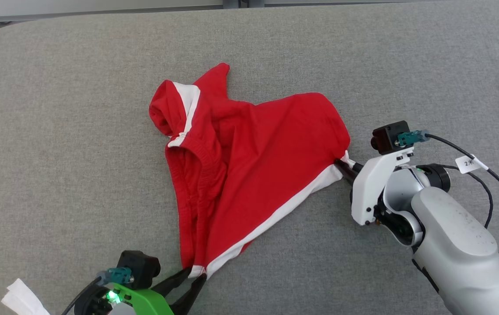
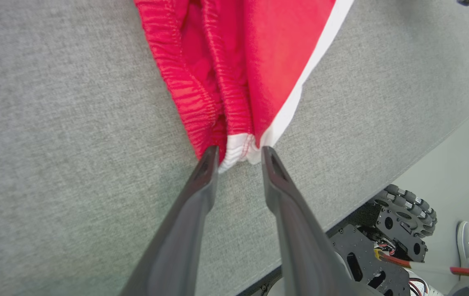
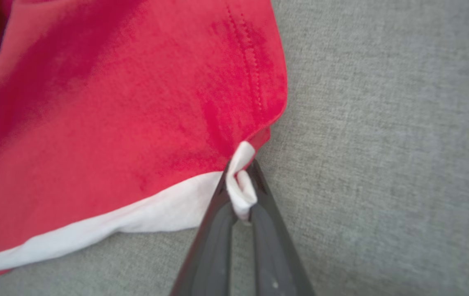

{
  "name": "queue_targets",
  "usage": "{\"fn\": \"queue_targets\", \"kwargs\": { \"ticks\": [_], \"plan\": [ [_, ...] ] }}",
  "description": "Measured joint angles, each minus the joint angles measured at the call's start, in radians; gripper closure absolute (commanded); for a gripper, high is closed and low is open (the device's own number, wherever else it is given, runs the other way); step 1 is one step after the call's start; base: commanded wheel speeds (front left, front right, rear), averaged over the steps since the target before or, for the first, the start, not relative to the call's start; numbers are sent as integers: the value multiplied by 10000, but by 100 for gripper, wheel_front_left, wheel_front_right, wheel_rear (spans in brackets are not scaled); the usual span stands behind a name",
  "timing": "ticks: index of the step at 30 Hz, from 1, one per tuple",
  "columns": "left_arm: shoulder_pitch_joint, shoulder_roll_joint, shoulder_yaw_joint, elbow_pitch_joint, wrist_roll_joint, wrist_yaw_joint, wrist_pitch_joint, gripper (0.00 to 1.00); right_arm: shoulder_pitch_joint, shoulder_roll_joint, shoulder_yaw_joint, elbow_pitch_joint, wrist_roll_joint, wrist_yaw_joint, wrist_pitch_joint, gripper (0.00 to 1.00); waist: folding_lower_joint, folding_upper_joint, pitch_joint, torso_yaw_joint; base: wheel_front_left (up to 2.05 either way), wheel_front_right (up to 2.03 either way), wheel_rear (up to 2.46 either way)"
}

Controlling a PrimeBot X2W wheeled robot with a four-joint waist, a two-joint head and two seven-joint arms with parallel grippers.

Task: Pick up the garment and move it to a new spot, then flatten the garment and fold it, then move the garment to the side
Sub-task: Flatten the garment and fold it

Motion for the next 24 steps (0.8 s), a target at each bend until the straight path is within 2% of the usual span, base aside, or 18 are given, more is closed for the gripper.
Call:
{"fn": "queue_targets", "kwargs": {
  "ticks": [2,3,9,12,18,24],
  "plan": [
    [35,-2,12,29,-77,0,-25,60,1,-59,61,-44,157,0,-17,100,0,0,-15,-2,0,0,0],
    [67,-2,17,40,-140,0,-27,98,5,-90,84,-79,247,0,-69,100,0,0,-26,-3,0,0,0],
    [148,4,232,-211,-499,-2,-504,100,243,-313,-209,-426,905,0,-447,100,0,0,-95,-16,0,0,0],
    [210,-15,458,-502,-792,-4,-738,100,487,-506,-763,-1012,1586,0,-621,100,0,0,-176,-33,0,0,0],
    [531,-75,719,-1271,-1373,-10,-1104,100,937,-888,-1430,-1990,1929,0,-627,100,0,0,-340,-260,0,0,0],
    [569,-146,1070,-2790,-2052,-13,-1361,100,1663,-1129,-2301,-3655,2617,0,-516,100,0,0,-756,-419,0,0,0]
  ]
}}
